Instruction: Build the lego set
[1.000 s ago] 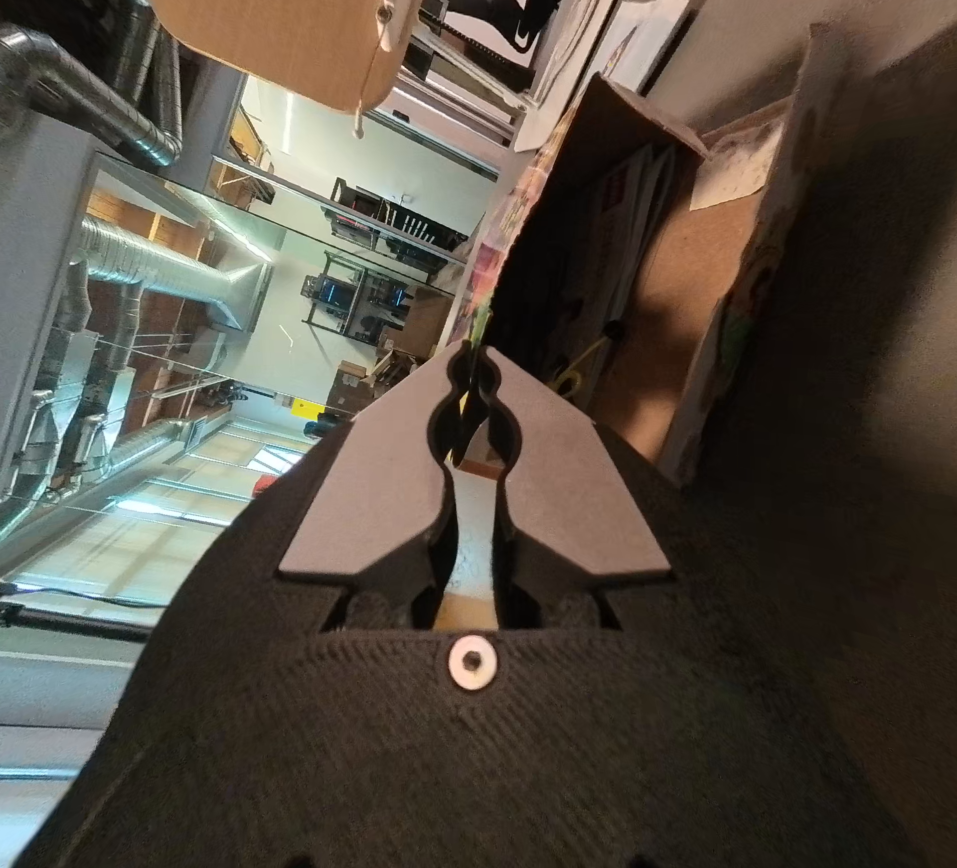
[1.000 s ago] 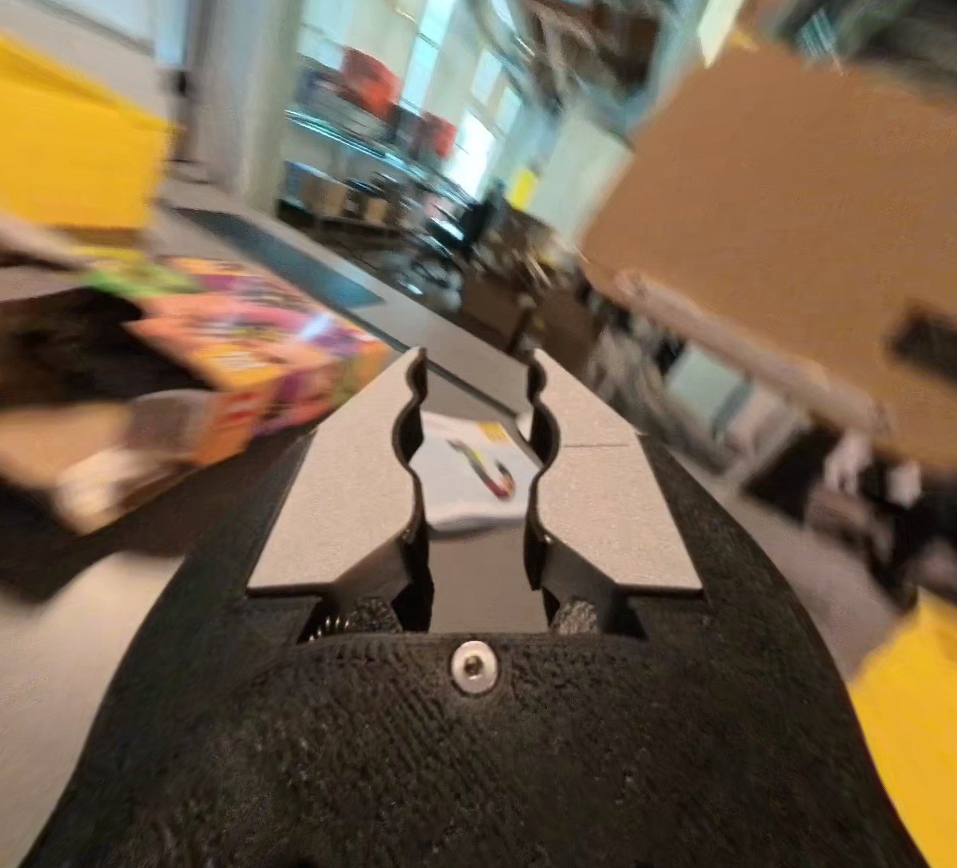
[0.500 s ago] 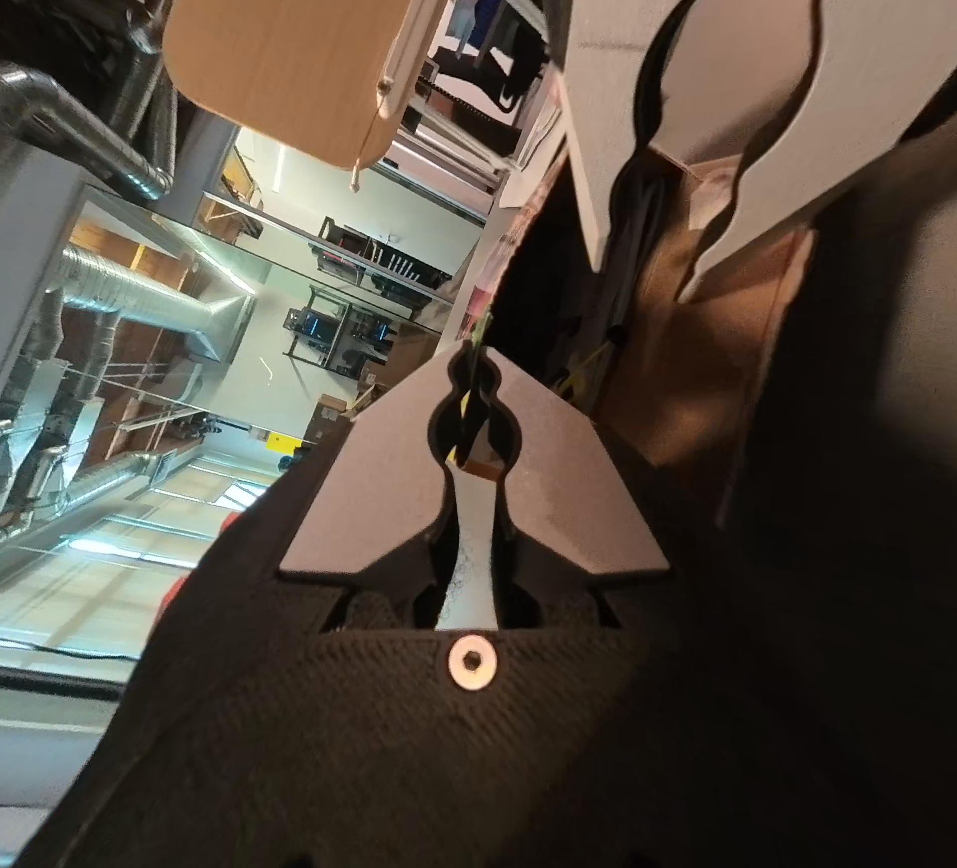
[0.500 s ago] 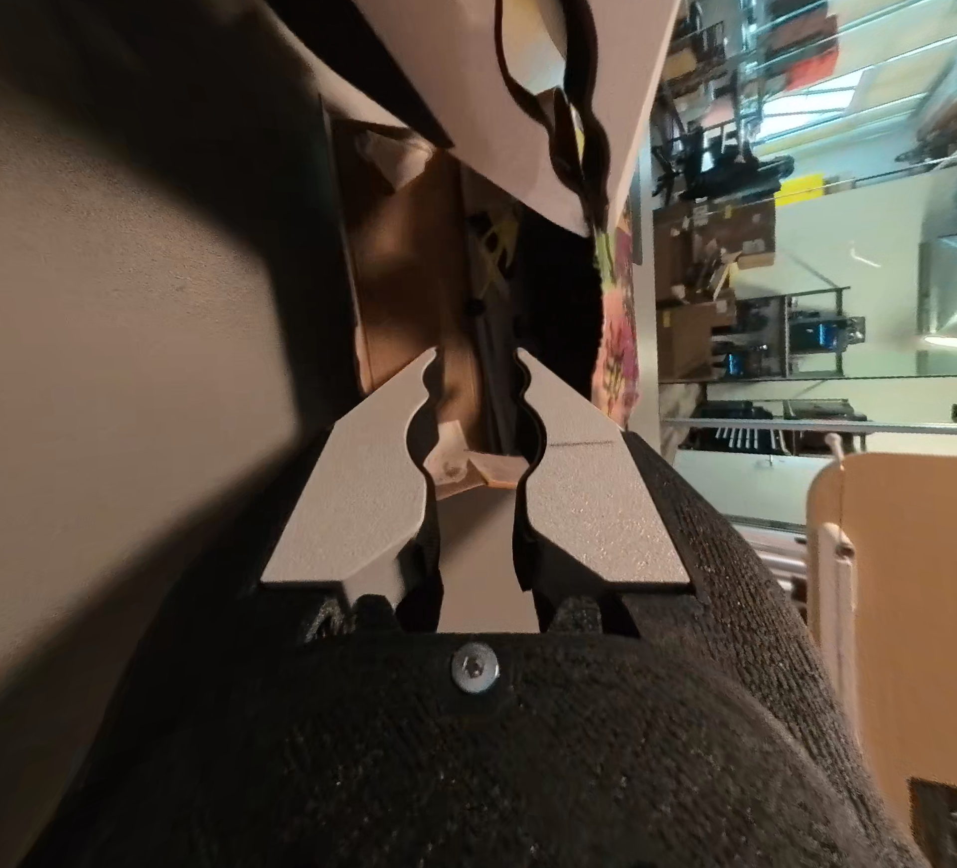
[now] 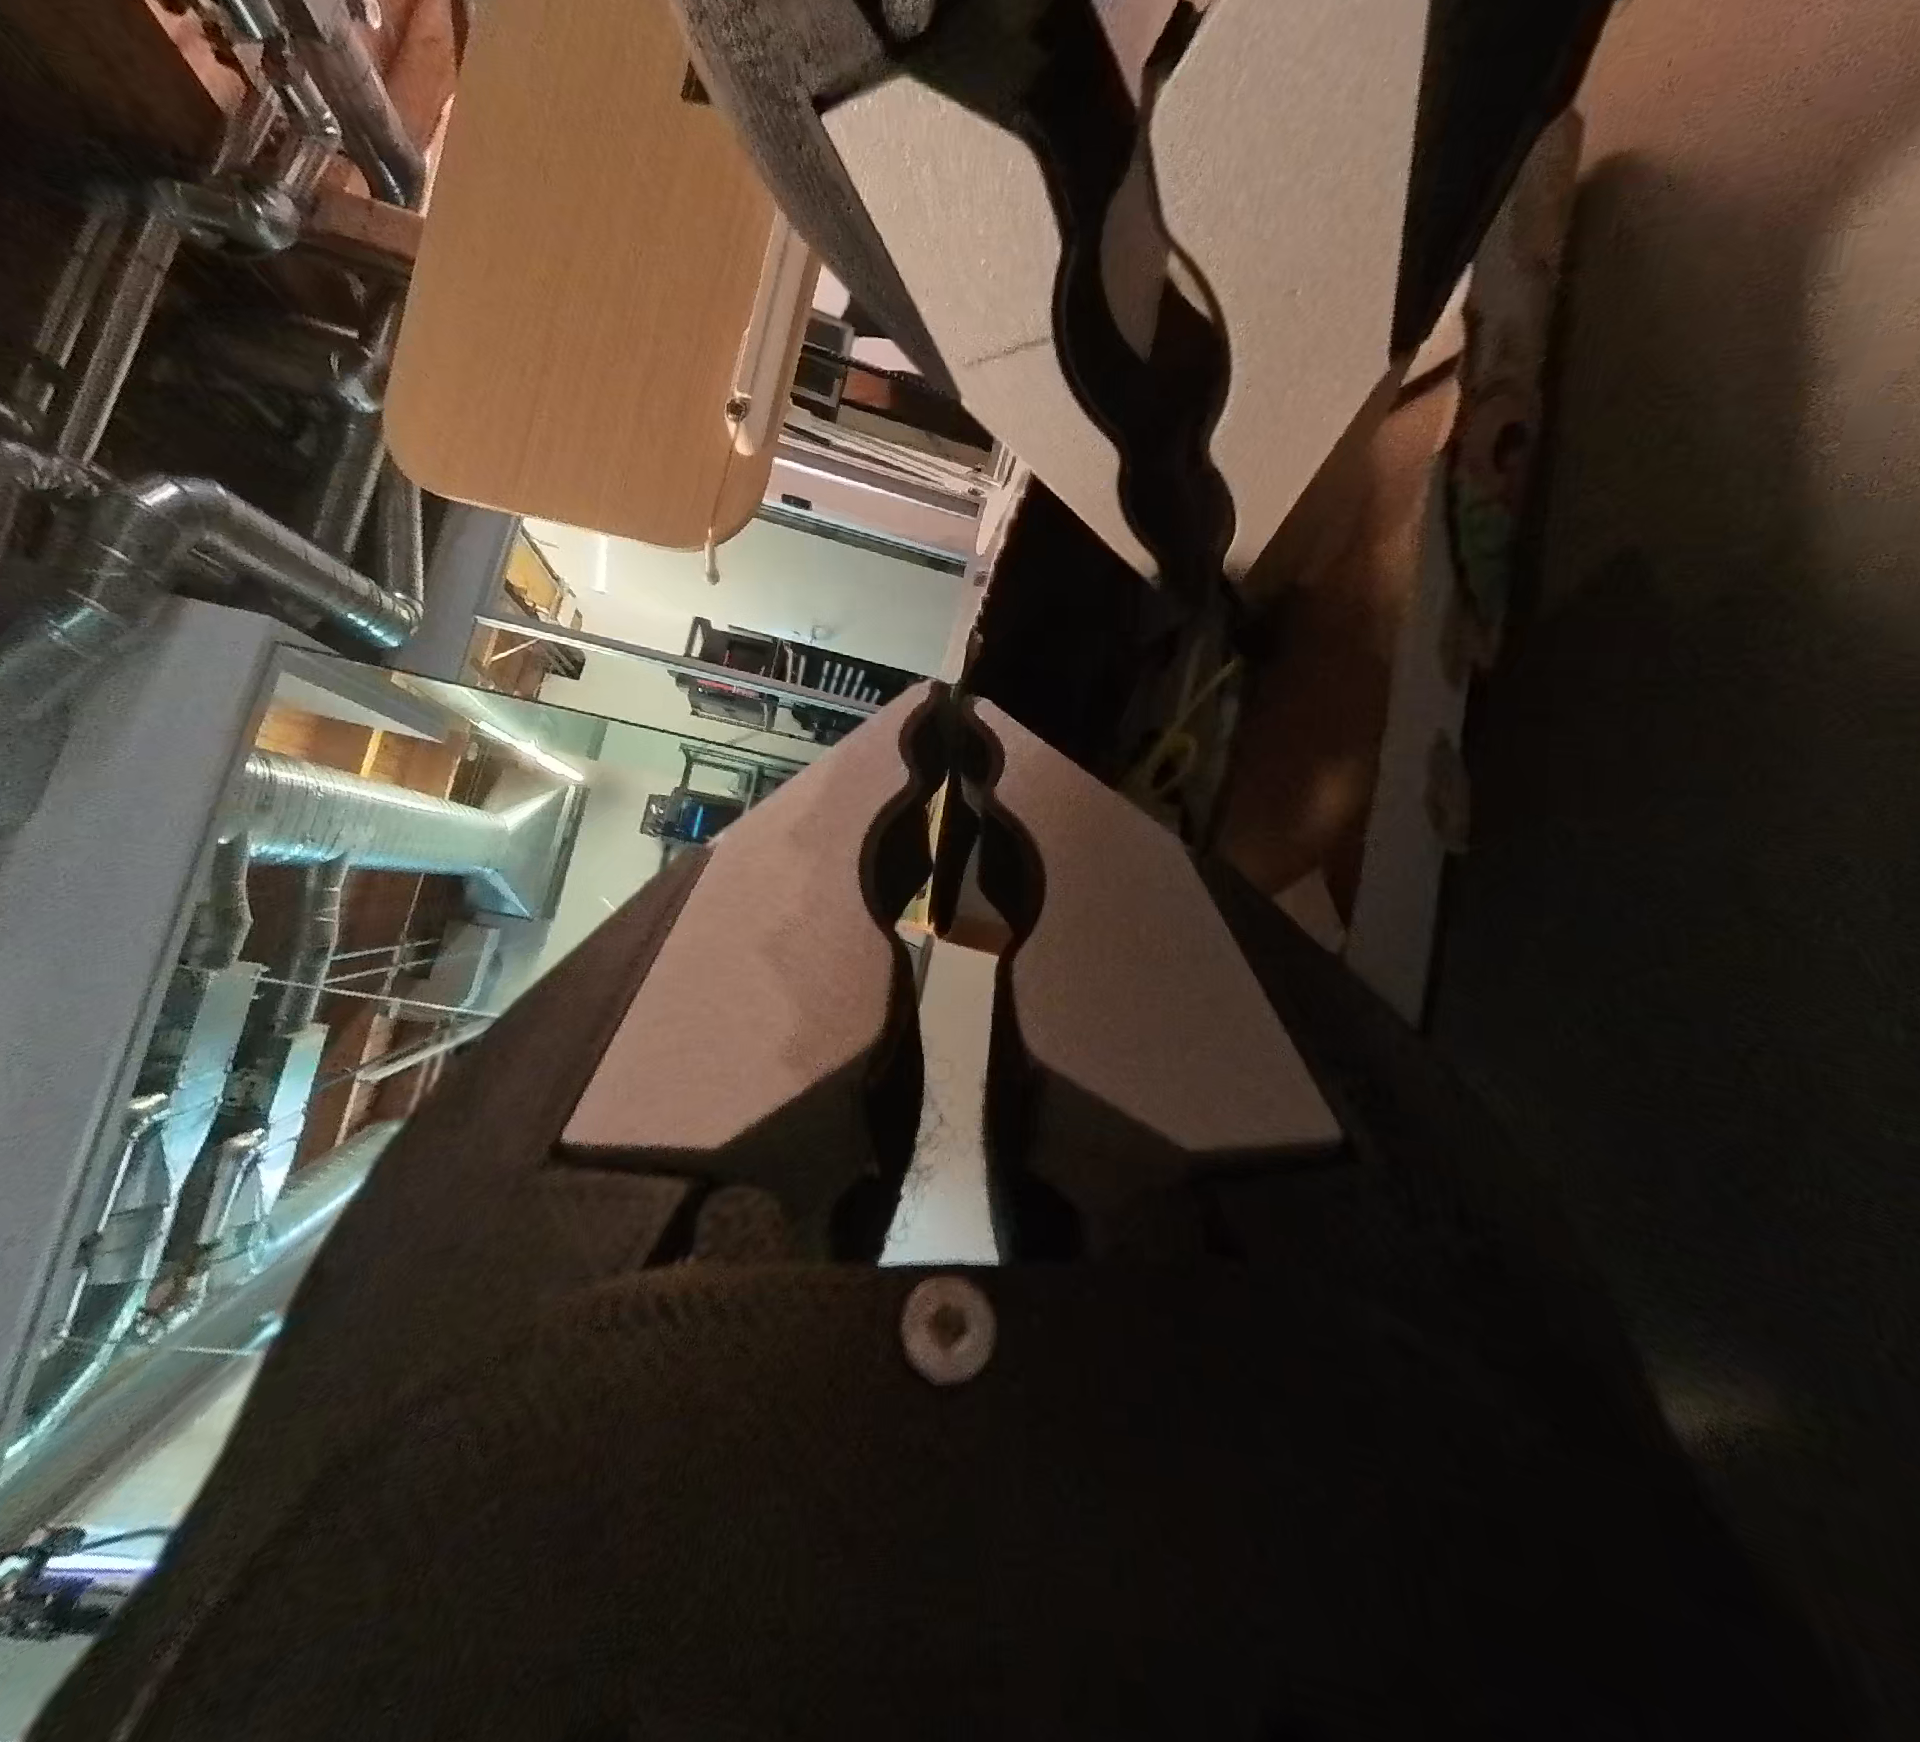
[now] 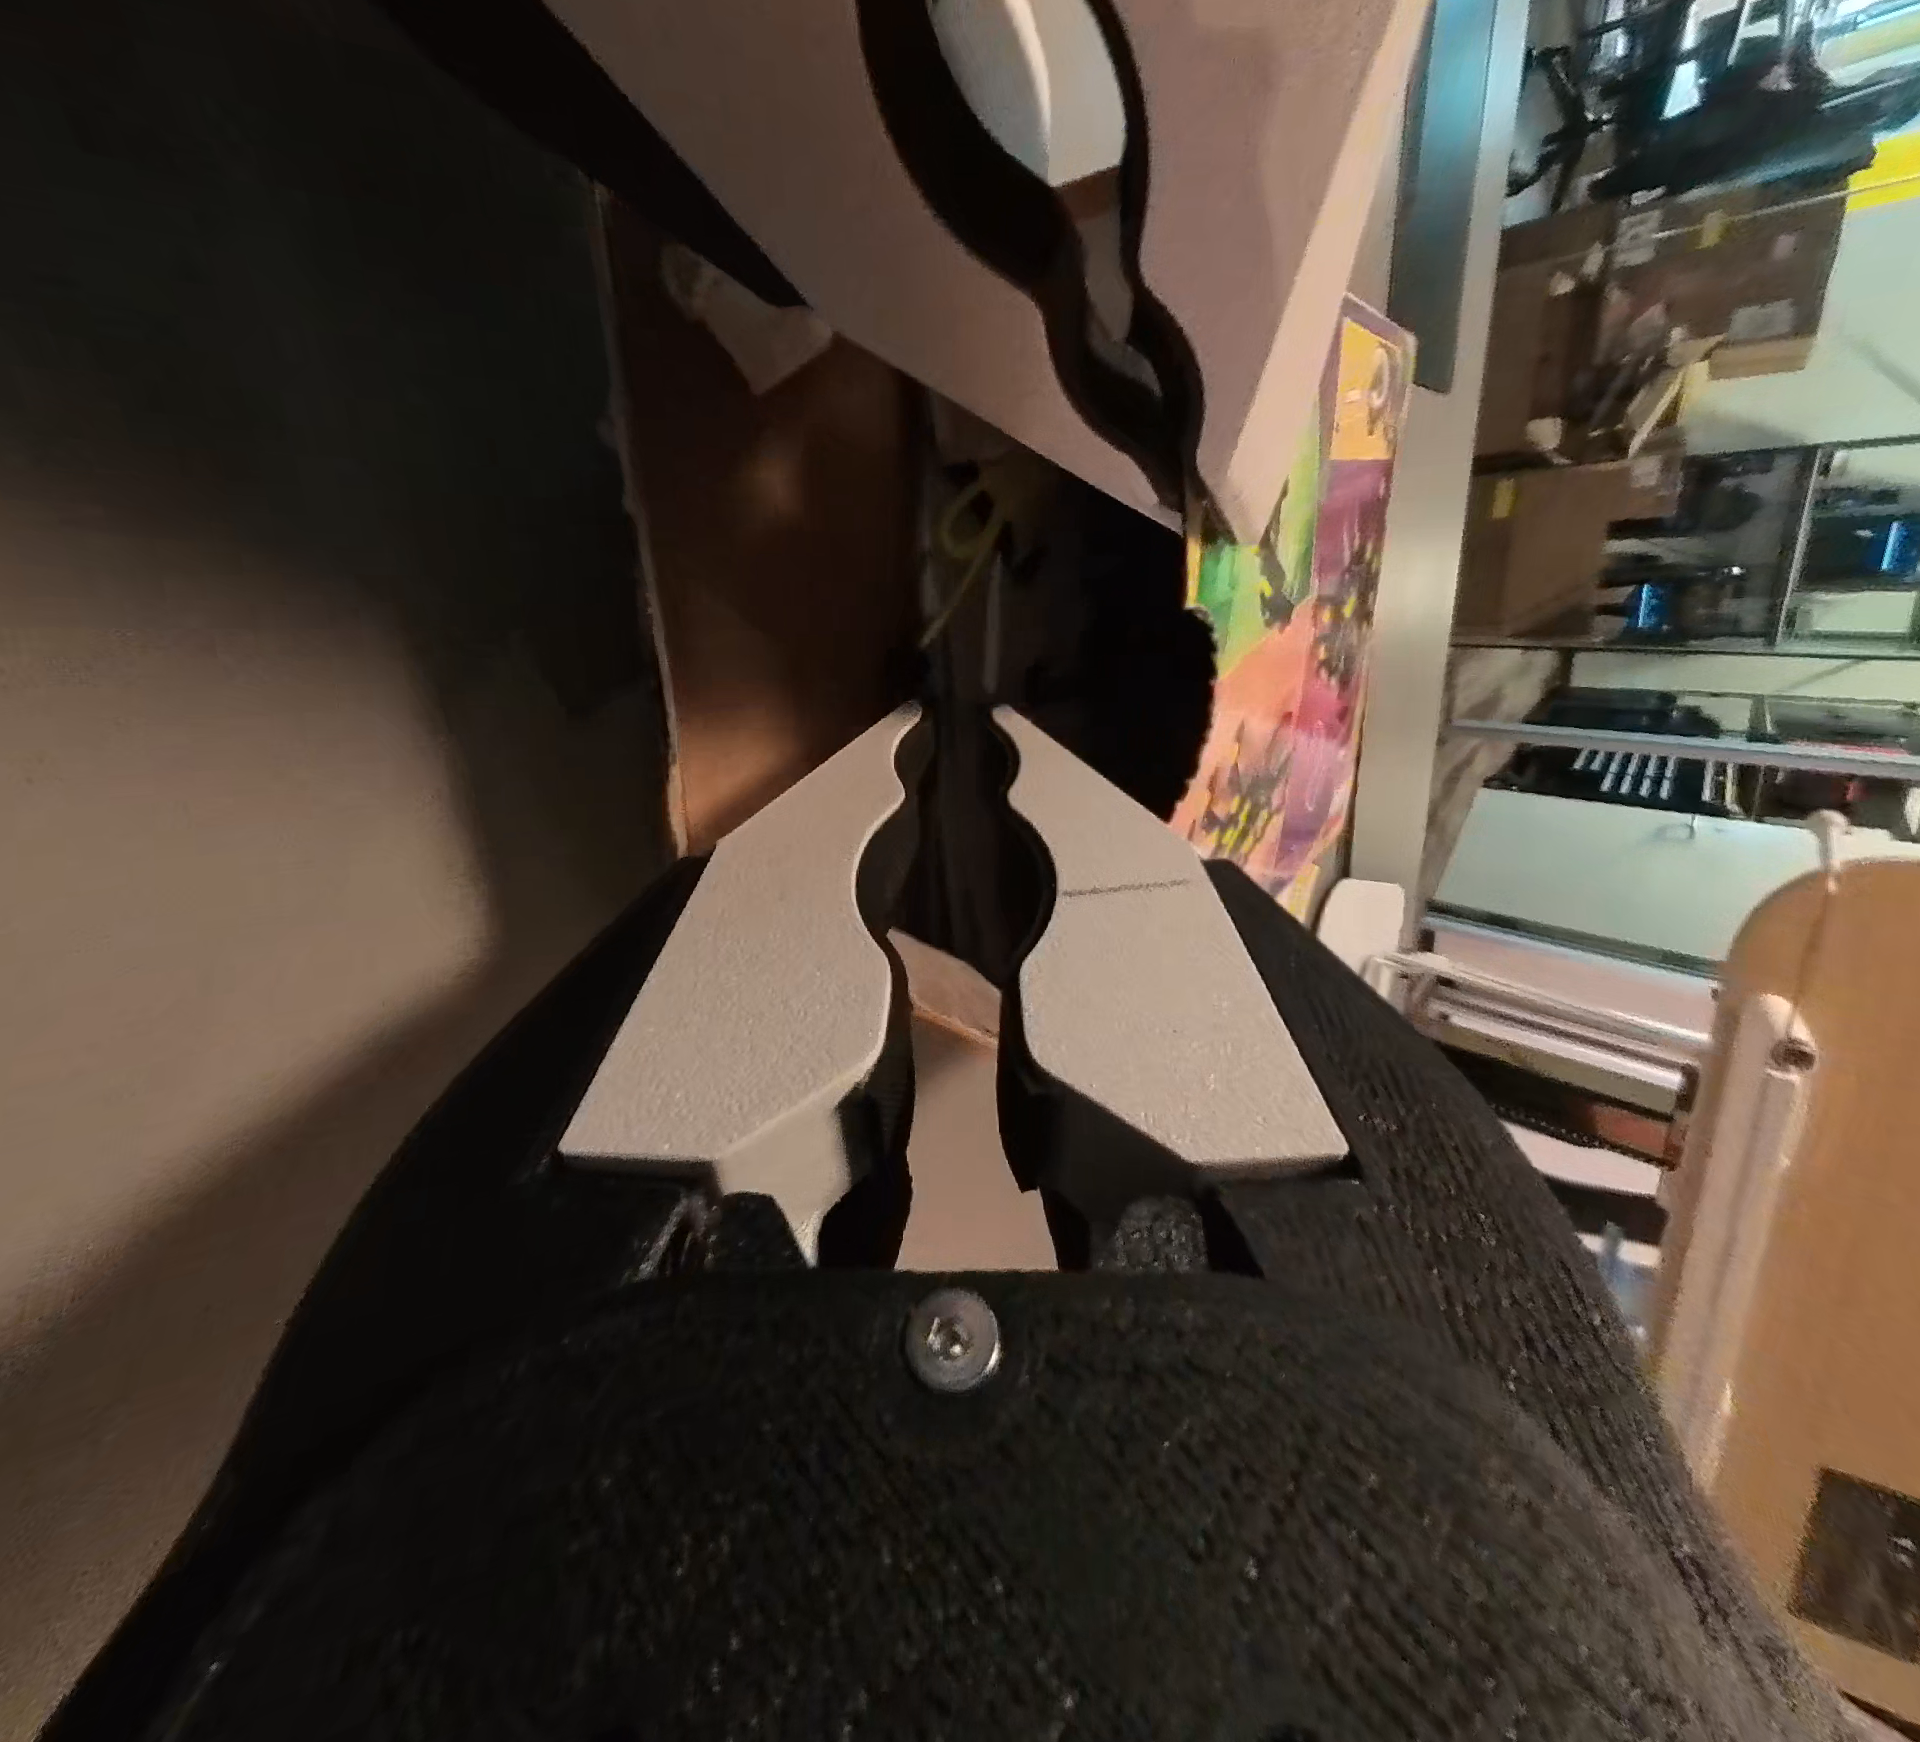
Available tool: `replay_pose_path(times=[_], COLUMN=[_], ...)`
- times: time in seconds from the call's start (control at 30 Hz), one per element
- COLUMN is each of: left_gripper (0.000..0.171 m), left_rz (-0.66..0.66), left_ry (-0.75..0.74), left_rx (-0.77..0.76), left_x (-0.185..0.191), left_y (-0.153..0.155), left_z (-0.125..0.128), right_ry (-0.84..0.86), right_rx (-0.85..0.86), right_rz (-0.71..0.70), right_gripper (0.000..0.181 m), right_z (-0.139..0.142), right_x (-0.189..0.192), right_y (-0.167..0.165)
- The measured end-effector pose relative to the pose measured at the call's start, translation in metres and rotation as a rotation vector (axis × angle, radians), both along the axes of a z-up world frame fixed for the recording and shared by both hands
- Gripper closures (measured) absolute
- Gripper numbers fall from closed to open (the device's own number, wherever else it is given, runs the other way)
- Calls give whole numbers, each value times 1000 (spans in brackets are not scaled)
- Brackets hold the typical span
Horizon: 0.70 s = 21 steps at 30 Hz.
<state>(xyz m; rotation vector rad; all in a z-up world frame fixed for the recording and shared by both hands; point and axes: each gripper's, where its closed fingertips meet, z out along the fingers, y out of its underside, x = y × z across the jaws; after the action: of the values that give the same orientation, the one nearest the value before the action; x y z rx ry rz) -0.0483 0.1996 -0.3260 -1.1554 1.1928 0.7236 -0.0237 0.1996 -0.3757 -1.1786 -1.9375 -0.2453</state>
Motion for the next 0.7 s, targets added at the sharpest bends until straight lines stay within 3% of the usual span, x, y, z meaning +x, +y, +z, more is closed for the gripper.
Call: replay_pose_path(times=[0.27,0.47,0.57,0.7], left_gripper=[171,171,171,171], left_rz=[9,4,-3,6], left_ry=[18,-109,-148,-110], left_rx=[-26,-71,-77,-63], left_x=[-4,-9,-10,-12], left_y=[2,4,4,4], left_z=[-7,-2,1,0], right_ry=[-15,130,188,65], right_rx=[111,-47,122,390], right_rz=[-20,1,-30,-80], right_gripper=[181,179,181,181], right_z=[-5,10,28,21], right_x=[-2,-3,-6,-8], right_y=[7,-5,10,27])
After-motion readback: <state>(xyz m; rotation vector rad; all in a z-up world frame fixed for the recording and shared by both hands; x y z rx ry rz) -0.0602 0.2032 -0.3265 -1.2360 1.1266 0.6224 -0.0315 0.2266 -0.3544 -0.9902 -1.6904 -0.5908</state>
